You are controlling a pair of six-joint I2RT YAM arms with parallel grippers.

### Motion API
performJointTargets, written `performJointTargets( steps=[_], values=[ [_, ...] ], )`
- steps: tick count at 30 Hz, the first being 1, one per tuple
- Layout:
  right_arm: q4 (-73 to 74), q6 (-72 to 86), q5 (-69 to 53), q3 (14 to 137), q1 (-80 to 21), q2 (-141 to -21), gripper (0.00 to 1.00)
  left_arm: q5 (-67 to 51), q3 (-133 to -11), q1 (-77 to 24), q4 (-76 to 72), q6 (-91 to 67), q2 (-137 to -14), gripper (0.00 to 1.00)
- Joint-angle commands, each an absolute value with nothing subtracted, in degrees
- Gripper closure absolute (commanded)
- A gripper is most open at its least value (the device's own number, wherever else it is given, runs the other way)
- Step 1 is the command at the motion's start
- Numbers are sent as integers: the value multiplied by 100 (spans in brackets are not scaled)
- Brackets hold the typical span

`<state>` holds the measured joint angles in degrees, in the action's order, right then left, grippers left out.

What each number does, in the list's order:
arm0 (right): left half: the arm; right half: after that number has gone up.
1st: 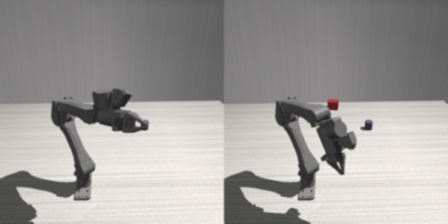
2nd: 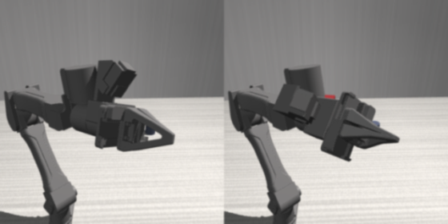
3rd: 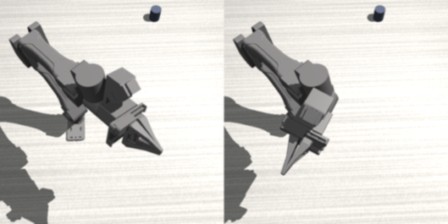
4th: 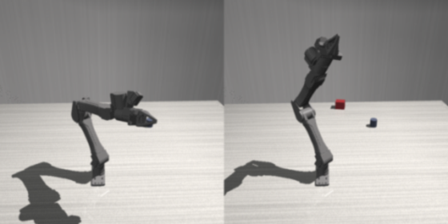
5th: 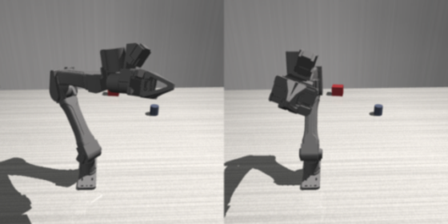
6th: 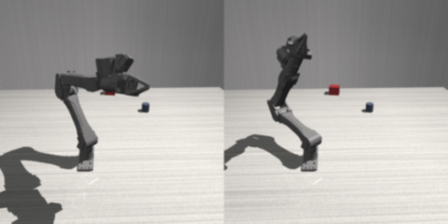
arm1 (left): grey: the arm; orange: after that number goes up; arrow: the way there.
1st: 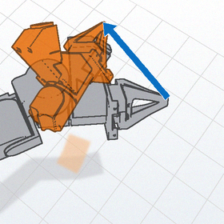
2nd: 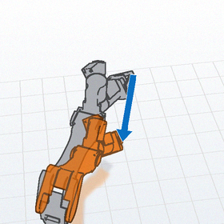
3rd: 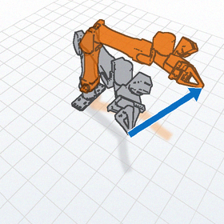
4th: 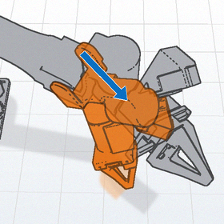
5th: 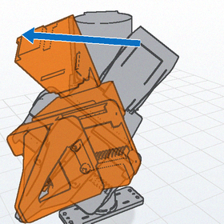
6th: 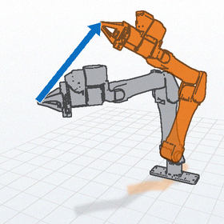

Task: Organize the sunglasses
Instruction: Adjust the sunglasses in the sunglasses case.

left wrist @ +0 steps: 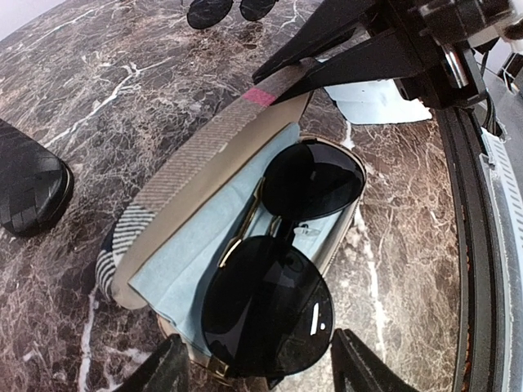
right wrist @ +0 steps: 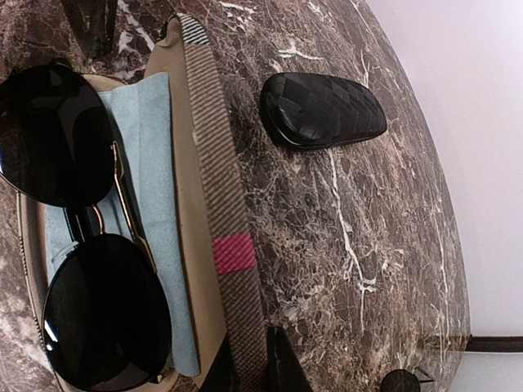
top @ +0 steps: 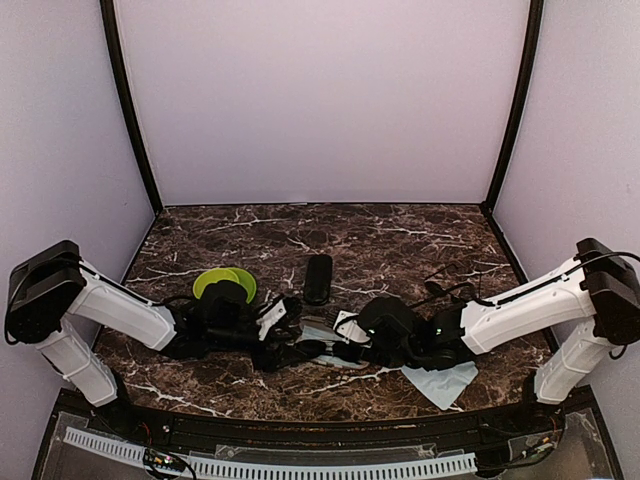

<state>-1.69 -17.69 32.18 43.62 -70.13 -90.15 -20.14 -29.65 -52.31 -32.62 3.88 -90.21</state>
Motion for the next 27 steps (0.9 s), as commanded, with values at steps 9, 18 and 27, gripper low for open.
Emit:
performJointTargets(
  steps=[9,18,27],
  values=[
    [-519,-1635,3331,4513,-7065,-9019,100,-2042,-3081,-5282,-3059,491,-9121,39],
    [-502,-1636,3339,4526,-7066,-9022,100,-2013,-3160,-5300,-3070,510,-9196,46],
    [-522,-1666,3331,4527,-7094,-9008,100,-2012,-3281,-5344,-3108,498,-9306,48]
  ],
)
